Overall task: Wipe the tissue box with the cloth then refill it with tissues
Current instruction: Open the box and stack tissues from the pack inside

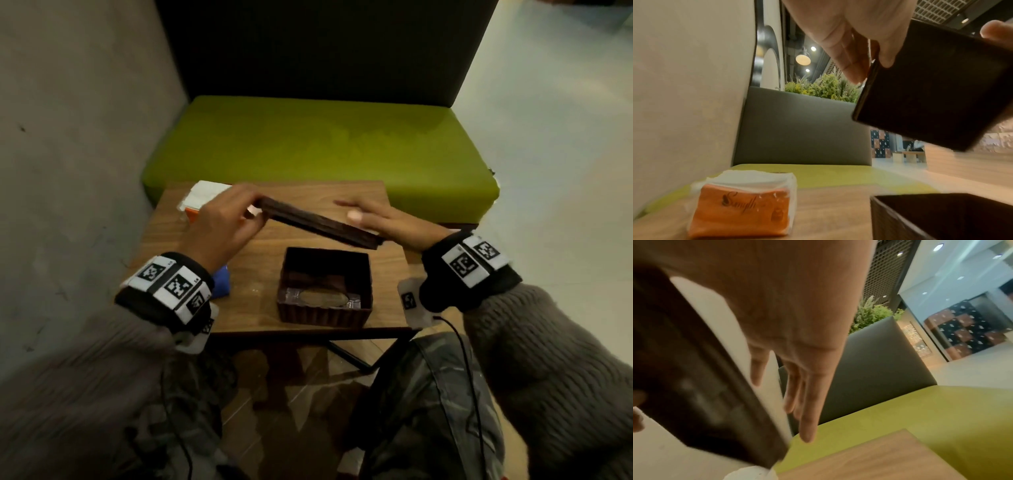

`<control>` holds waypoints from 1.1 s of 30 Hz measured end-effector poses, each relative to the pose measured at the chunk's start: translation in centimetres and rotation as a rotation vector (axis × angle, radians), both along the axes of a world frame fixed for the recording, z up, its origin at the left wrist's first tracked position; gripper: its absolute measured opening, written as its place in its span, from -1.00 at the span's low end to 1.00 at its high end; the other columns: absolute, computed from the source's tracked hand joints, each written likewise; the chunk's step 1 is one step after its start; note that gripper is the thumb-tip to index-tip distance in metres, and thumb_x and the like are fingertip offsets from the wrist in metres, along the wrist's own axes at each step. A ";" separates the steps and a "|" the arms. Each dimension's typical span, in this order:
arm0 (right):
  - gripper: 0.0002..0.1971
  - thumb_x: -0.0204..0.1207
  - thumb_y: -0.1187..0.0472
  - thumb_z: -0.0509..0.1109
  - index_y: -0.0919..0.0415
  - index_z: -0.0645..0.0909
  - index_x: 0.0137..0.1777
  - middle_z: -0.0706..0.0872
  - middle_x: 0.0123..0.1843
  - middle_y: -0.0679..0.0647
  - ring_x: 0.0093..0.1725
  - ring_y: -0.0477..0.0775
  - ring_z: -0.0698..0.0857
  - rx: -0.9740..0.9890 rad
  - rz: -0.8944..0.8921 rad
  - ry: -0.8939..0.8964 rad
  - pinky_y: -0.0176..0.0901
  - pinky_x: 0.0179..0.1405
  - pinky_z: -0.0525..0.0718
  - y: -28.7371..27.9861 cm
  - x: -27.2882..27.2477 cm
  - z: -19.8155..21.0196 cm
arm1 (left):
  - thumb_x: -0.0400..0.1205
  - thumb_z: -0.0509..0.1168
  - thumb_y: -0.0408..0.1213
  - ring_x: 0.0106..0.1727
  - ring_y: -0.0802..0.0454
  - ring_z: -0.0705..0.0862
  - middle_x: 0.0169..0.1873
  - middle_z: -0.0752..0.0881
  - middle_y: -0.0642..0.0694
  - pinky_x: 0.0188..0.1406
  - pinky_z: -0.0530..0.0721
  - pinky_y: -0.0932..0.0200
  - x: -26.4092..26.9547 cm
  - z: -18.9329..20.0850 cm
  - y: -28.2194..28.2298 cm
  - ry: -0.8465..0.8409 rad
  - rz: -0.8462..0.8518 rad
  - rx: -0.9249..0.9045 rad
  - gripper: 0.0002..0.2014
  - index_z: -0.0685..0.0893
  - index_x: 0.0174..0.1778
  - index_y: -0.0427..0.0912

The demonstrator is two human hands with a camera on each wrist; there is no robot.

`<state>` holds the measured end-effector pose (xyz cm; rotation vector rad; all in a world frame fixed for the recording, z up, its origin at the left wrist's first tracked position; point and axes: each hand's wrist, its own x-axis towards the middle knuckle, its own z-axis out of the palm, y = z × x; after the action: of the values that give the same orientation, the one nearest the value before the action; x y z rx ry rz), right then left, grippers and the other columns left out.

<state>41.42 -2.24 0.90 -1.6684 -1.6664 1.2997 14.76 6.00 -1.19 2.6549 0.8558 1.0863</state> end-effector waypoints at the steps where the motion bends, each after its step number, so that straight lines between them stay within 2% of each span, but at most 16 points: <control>1: -0.18 0.30 -0.45 0.21 -0.20 0.28 0.59 0.36 0.56 -0.03 0.47 -0.05 0.40 0.052 -0.110 0.069 0.00 0.36 0.46 -0.8 -0.2 -0.6 | 0.56 0.24 -0.18 -0.10 -0.21 0.70 -0.09 0.72 -0.28 -0.05 0.67 -0.02 -0.4 0.3 1.0 -0.003 0.045 -0.048 -0.72 0.67 0.04 -0.30; 2: -0.17 0.33 -0.45 0.21 -0.15 0.27 0.60 0.38 0.52 -0.03 0.43 -0.08 0.42 0.147 -0.215 0.076 -0.02 0.33 0.46 -1.7 -0.7 -1.3 | 0.55 0.24 -0.08 -0.11 -0.19 0.71 -0.09 0.73 -0.23 -0.08 0.70 -0.11 -0.8 0.5 2.1 0.006 0.096 -0.108 -0.70 0.67 0.06 -0.18; 4: -0.23 0.41 -0.37 0.33 -0.03 0.33 0.56 0.44 0.38 -0.05 0.35 -0.09 0.47 0.339 -0.333 -0.071 -0.15 0.25 0.47 -3.7 -2.3 -3.4 | 0.53 0.27 0.08 -0.17 -0.11 0.72 -0.15 0.75 -0.13 -0.18 0.71 -0.13 -1.5 0.8 4.2 0.049 0.185 -0.241 -0.71 0.67 0.03 0.00; 6: -0.36 0.44 -0.24 0.43 0.03 0.44 0.45 0.49 0.31 -0.02 0.32 -0.04 0.48 0.384 -0.313 -0.290 -0.21 0.19 0.47 -5.1 -4.7 -6.1 | 0.58 0.36 -0.10 -0.29 -0.05 0.72 -0.24 0.73 -0.22 -0.27 0.74 -0.04 -1.3 1.1 6.0 -0.018 0.204 -0.434 -0.78 0.69 0.00 -0.17; 8: -0.49 0.44 -0.16 0.45 0.01 0.53 0.34 0.51 0.29 0.03 0.33 0.08 0.49 0.352 -0.232 -0.484 0.00 0.29 0.52 -6.3 -7.0 -8.8 | 0.61 0.35 -0.31 -0.47 0.14 0.70 -0.39 0.68 -0.22 -0.42 0.75 0.20 -0.5 1.2 7.8 -0.109 0.221 -0.651 -0.89 0.64 -0.15 -0.29; 10: -0.57 0.40 -0.04 0.50 -0.01 0.59 0.26 0.57 0.26 0.06 0.30 0.18 0.53 0.357 -0.183 -0.645 0.33 0.35 0.49 -7.2 -9.0 -10.8 | 0.61 0.33 -0.36 -0.62 0.22 0.65 -0.57 0.63 -0.12 -0.54 0.70 0.33 0.5 0.5 9.3 -0.128 0.260 -0.797 -0.81 0.56 -0.32 -0.26; 11: -0.59 0.35 0.03 0.54 -0.03 0.63 0.22 0.61 0.21 0.05 0.26 0.20 0.58 0.371 -0.191 -0.683 0.48 0.34 0.47 -7.4 -9.7 -11.5 | 0.62 0.32 -0.37 -0.65 0.22 0.63 -0.59 0.60 -0.14 -0.57 0.68 0.35 1.3 -0.2 9.9 -0.119 0.271 -0.851 -0.77 0.54 -0.37 -0.26; 14: -0.70 0.27 0.18 0.62 -0.05 0.72 0.00 0.69 -0.03 -0.06 0.07 0.17 0.67 0.434 -0.316 -0.723 0.70 0.32 0.33 -7.5 -10.4 -12.8 | 0.65 0.30 -0.34 -0.72 0.23 0.59 -0.51 0.56 -0.22 -0.59 0.65 0.36 3.9 -2.8 11.0 -0.020 0.285 -0.913 -0.72 0.54 -0.40 -0.26; 16: -0.77 0.32 0.19 0.60 -0.08 0.72 -0.06 0.69 -0.12 -0.11 -0.03 0.12 0.68 0.447 -0.362 -0.708 0.68 0.33 0.26 -7.3 -9.9 -13.4 | 0.64 0.31 -0.31 -0.74 0.24 0.58 -0.53 0.57 -0.22 -0.65 0.60 0.36 5.5 -4.4 11.6 0.055 0.301 -0.901 -0.70 0.51 -0.43 -0.24; 19: -0.82 0.39 0.18 0.54 -0.11 0.71 -0.06 0.68 -0.12 -0.15 -0.08 0.05 0.68 0.445 -0.368 -0.650 0.61 0.43 0.26 -7.2 -8.4 -14.1 | 0.63 0.32 -0.31 -0.77 0.25 0.56 -0.54 0.59 -0.20 -0.76 0.55 0.39 7.4 -6.6 12.6 0.140 0.338 -0.930 -0.68 0.48 -0.45 -0.25; 22: -0.85 0.47 0.06 0.31 -0.13 0.70 -0.06 0.66 -0.14 -0.19 -0.10 -0.01 0.66 0.483 -0.410 -0.615 0.47 0.50 0.23 -6.7 -6.9 -14.6 | 0.61 0.36 -0.29 -0.77 0.23 0.57 -0.52 0.62 -0.21 -0.72 0.60 0.38 8.7 -8.7 13.6 0.200 0.375 -1.008 -0.72 0.54 -0.40 -0.29; 24: -0.77 0.49 0.01 0.19 -0.14 0.68 -0.05 0.65 -0.13 -0.19 -0.09 -0.03 0.64 0.484 -0.419 -0.598 0.41 0.54 0.18 -6.2 -6.2 -14.9 | 0.60 0.37 -0.29 -0.77 0.22 0.57 -0.52 0.61 -0.22 -0.69 0.64 0.35 9.3 -9.8 14.3 0.186 0.392 -1.075 -0.73 0.54 -0.38 -0.31; 27: -0.79 0.51 0.02 0.18 -0.08 0.67 -0.06 0.65 -0.13 -0.17 -0.09 -0.02 0.64 0.496 -0.425 -0.615 0.40 0.55 0.14 -5.7 -5.9 -15.0 | 0.59 0.37 -0.29 -0.76 0.19 0.59 -0.49 0.60 -0.24 -0.69 0.65 0.33 9.5 -10.9 14.9 0.167 0.406 -1.152 -0.74 0.53 -0.37 -0.30; 29: -0.86 0.52 0.06 0.26 -0.03 0.66 -0.08 0.65 -0.14 -0.15 -0.11 0.01 0.65 0.510 -0.439 -0.639 0.41 0.53 0.14 -5.4 -6.0 -14.9 | 0.60 0.36 -0.33 -0.70 0.13 0.63 -0.47 0.59 -0.26 -0.69 0.65 0.32 9.5 -11.5 14.7 0.114 0.398 -1.201 -0.76 0.52 -0.34 -0.31; 31: -0.95 0.48 0.10 0.36 -0.01 0.64 -0.09 0.64 -0.15 -0.14 -0.12 0.01 0.66 0.501 -0.448 -0.645 0.41 0.53 0.13 -5.1 -6.2 -14.7 | 0.62 0.33 -0.38 -0.53 0.03 0.65 -0.43 0.58 -0.26 -0.68 0.66 0.31 9.3 -11.7 14.2 0.045 0.367 -1.250 -0.78 0.52 -0.34 -0.31; 33: -0.94 0.45 0.13 0.43 0.00 0.62 -0.10 0.64 -0.16 -0.15 -0.11 0.00 0.66 0.470 -0.442 -0.652 0.39 0.53 0.13 -4.8 -6.2 -14.5 | 0.63 0.29 -0.43 -0.50 0.04 0.65 -0.36 0.59 -0.30 -0.67 0.66 0.31 8.9 -11.7 13.7 -0.010 0.334 -1.266 -0.80 0.54 -0.33 -0.32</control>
<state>35.24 -7.03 -13.63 -2.0938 -1.6054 0.1294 23.63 19.74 -12.88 1.4651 1.3787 0.3222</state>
